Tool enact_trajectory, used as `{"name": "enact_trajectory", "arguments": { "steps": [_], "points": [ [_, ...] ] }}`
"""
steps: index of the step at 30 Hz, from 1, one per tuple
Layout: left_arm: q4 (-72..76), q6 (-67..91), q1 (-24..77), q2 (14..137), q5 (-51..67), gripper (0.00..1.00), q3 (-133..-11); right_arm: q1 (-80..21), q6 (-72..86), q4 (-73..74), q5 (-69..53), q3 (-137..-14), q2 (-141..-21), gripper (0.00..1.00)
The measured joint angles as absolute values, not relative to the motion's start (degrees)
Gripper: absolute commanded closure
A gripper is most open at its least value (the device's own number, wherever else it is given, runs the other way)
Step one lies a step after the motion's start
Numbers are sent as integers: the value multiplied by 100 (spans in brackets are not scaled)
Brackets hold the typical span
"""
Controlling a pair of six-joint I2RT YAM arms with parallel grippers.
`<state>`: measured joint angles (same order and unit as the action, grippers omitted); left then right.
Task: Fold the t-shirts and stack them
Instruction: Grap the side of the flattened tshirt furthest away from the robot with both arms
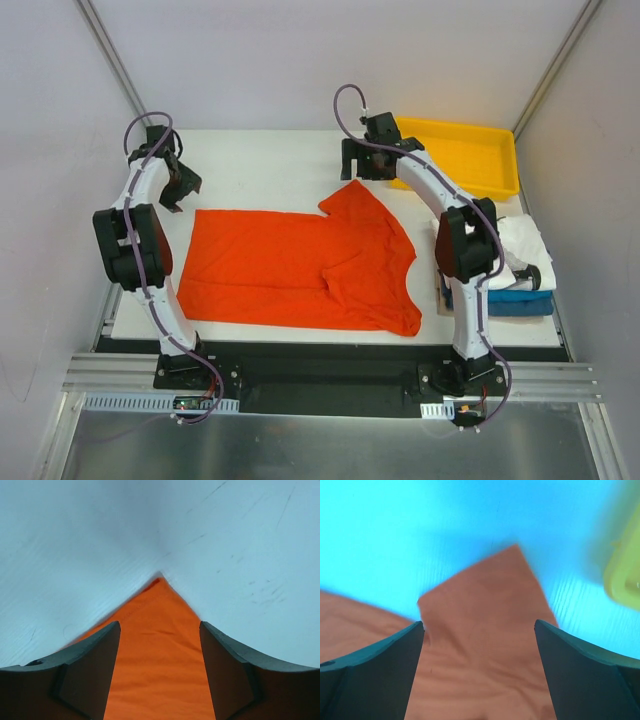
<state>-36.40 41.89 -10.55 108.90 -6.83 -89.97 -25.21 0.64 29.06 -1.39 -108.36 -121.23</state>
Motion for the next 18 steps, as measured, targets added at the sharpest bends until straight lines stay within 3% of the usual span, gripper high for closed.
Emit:
{"name": "enact_trajectory", "arguments": {
  "steps": [7,15,18],
  "points": [
    [-3704,4082,-1055,11751,-847,42,-9559,-2191,-10,3081,-513,-12750,-13867,3],
    [-3785,4042,-1055,12390,-790,54,-9813,-2193,-91,2969,-541,-13166,-14619,1],
    [-3824,4042,-1055,12433,-781,60,-9813,-2191,-69,2875,-639,-13347,-14715,17]
  ]
}}
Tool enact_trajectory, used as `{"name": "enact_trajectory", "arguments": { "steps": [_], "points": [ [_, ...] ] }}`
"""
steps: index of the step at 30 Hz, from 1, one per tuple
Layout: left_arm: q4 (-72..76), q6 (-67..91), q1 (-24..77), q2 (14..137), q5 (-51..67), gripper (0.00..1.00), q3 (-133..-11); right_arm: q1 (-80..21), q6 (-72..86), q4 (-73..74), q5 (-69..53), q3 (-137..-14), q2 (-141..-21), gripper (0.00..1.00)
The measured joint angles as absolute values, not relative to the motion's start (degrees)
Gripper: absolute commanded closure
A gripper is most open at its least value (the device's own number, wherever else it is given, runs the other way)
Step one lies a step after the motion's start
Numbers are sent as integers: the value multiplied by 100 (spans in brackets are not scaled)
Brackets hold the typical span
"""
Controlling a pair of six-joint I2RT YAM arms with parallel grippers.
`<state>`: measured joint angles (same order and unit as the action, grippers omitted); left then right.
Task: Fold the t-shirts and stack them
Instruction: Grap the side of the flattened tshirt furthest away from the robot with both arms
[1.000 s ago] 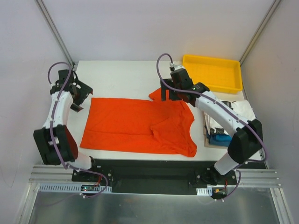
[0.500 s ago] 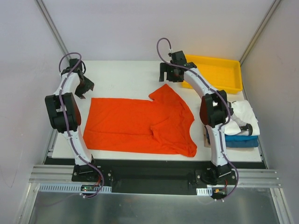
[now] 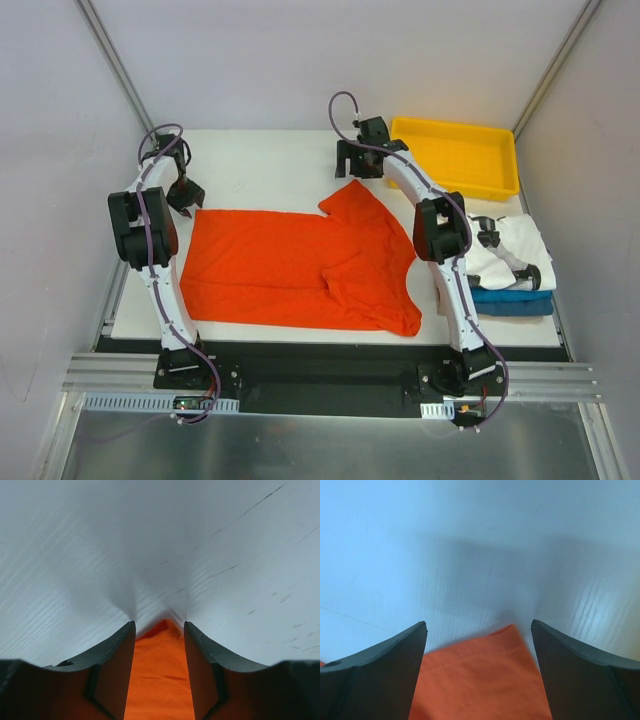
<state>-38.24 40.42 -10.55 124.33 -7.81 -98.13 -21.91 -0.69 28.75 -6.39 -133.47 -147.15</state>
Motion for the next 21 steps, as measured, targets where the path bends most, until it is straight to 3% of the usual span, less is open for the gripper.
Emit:
{"name": "enact_trajectory", "arguments": {
  "steps": [2,6,9,10,12,13,14,16,21],
  "points": [
    [-3826,4042,-1055,12446,-770,63,-9813,-2189,-25,2853,-679,-13351,-14717,25],
    [-3841,4045,-1052,12490,-694,70,-9828,-2191,30,2871,-781,-13349,-14722,32],
    [-3850,4042,-1044,12562,-655,78,-9894,-2200,58,2899,-843,-13347,-14722,41],
    [-3870,4045,-1044,12564,-652,86,-9900,-2200,69,2908,-843,-13338,-14720,44],
    [-3887,4049,-1041,12569,-648,93,-9904,-2202,102,2930,-838,-13327,-14720,56],
    [-3907,4027,-1041,12569,-650,100,-9909,-2202,110,2932,-836,-13323,-14722,72],
    [-3931,4025,-1041,12569,-650,100,-9909,-2206,128,2932,-836,-13314,-14722,77],
    [-3944,4010,-1041,12569,-646,100,-9909,-2206,158,2932,-840,-13297,-14722,99],
    [-3946,3953,-1009,12567,-648,100,-9909,-2206,255,2836,-845,-13146,-14720,99]
  ]
}}
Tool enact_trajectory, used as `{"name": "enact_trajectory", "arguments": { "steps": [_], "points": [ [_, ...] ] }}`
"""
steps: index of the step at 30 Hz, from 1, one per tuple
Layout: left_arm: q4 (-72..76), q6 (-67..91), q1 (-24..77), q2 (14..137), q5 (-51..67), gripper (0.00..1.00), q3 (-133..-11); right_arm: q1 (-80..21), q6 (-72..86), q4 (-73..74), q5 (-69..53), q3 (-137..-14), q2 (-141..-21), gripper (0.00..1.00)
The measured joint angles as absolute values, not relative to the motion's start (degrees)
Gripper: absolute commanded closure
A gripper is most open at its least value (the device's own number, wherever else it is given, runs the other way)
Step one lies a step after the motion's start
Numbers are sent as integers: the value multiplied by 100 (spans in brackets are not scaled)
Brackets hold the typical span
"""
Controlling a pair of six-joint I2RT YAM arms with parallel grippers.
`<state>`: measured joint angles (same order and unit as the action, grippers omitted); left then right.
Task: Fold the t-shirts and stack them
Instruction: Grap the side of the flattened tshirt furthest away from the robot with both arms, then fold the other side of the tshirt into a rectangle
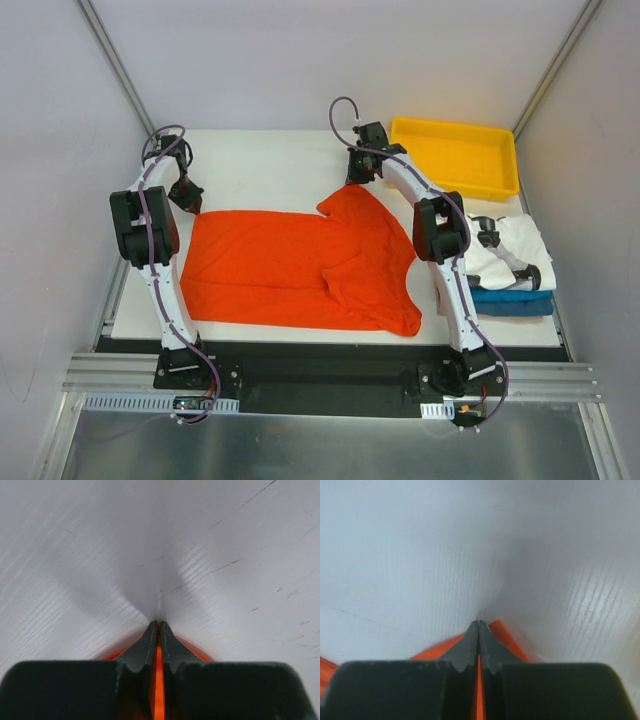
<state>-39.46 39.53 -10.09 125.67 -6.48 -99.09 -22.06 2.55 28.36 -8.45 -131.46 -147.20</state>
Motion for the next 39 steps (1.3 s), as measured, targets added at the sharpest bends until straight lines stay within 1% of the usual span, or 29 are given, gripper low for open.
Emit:
{"name": "enact_trajectory", "arguments": {
  "steps": [5,9,17,23,26,30,39],
  "points": [
    [-3975,3848,-869,12394,-655,100,-9754,-2206,250,2591,-913,-12781,-14577,99],
    [-3979,3782,-718,12027,-661,100,-9491,-2237,60,2456,-950,-12081,-14110,99],
    [-3876,3677,-602,11019,-696,100,-8582,-2408,-631,2110,-1529,-9992,-12315,99],
    [-3754,3677,-593,10302,-777,100,-7714,-2600,-733,1922,-1717,-8602,-11004,99],
    [-3708,3680,-593,9889,-803,100,-7299,-2749,-733,1879,-1594,-7861,-10272,100],
    [-3638,3684,-593,9400,-858,100,-6884,-2993,-735,1970,-1302,-7161,-9386,99],
    [-3621,3682,-593,8650,-1319,100,-6316,-3347,-755,2427,-611,-6337,-7946,99]
  ]
}}
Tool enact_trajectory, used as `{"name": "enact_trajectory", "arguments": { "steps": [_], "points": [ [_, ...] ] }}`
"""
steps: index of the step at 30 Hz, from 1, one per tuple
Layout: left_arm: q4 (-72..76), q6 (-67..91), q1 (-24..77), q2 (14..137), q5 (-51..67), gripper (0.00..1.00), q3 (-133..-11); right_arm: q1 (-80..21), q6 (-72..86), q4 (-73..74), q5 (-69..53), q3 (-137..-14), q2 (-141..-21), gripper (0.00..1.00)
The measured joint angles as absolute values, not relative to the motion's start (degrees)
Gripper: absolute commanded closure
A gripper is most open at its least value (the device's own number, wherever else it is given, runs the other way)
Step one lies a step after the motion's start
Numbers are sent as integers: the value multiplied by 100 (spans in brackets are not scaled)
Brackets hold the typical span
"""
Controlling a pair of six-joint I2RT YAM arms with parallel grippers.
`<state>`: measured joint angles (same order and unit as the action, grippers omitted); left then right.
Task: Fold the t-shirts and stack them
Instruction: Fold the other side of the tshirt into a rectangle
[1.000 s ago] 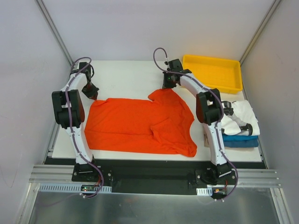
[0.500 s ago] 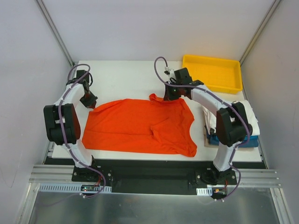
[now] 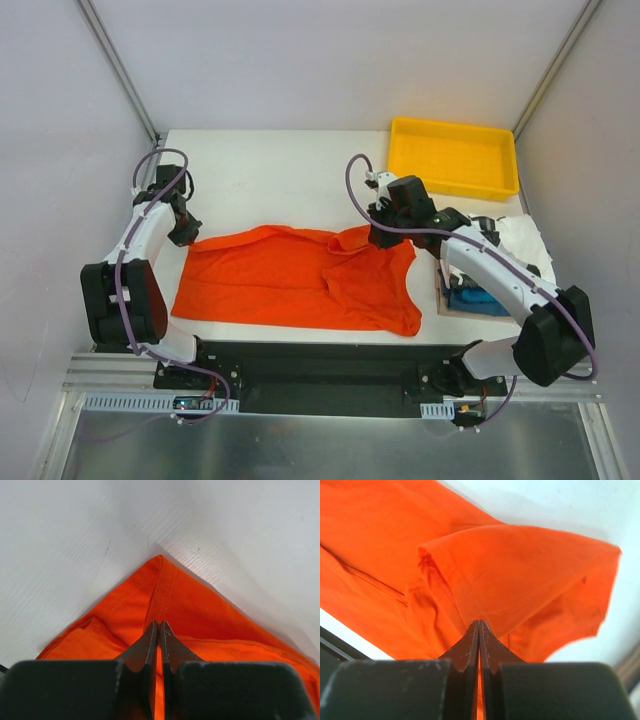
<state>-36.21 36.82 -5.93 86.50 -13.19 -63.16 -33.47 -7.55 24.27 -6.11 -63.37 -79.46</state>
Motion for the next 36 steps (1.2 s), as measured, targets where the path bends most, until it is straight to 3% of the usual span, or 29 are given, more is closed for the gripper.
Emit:
{"name": "enact_trajectory", "arguments": {
  "steps": [11,25,27,28,29,31,33,34,35,36],
  "points": [
    [-3618,3682,-657,8221,-1699,100,-6283,-3361,-775,3197,-176,-6195,-6967,99],
    [-3564,3691,-794,8119,-1658,100,-6119,-3575,-720,3710,-198,-5852,-6643,99],
    [-3559,3715,-794,8053,-1667,88,-5940,-3645,-652,3715,-233,-5666,-6613,99],
    [-3559,3736,-794,8023,-1686,78,-5839,-3697,-587,3682,-255,-5535,-6604,94],
    [-3555,3769,-794,7999,-1704,60,-5736,-3750,-510,3649,-279,-5376,-6595,91],
    [-3581,3833,-794,7977,-1717,54,-5568,-3870,-320,3603,-344,-5013,-6598,91],
    [-3590,3940,-794,7972,-1721,36,-5435,-3964,-163,3586,-392,-4689,-6630,85],
    [-3601,3953,-794,7968,-1723,22,-5400,-4012,-78,3597,-403,-4569,-6674,78],
    [-3616,4007,-794,7946,-1726,12,-5354,-4064,8,3632,-416,-4473,-6751,46],
    [-3642,4010,-794,7926,-1728,1,-5345,-4123,91,3640,-423,-4418,-6816,29]
  ]
}}
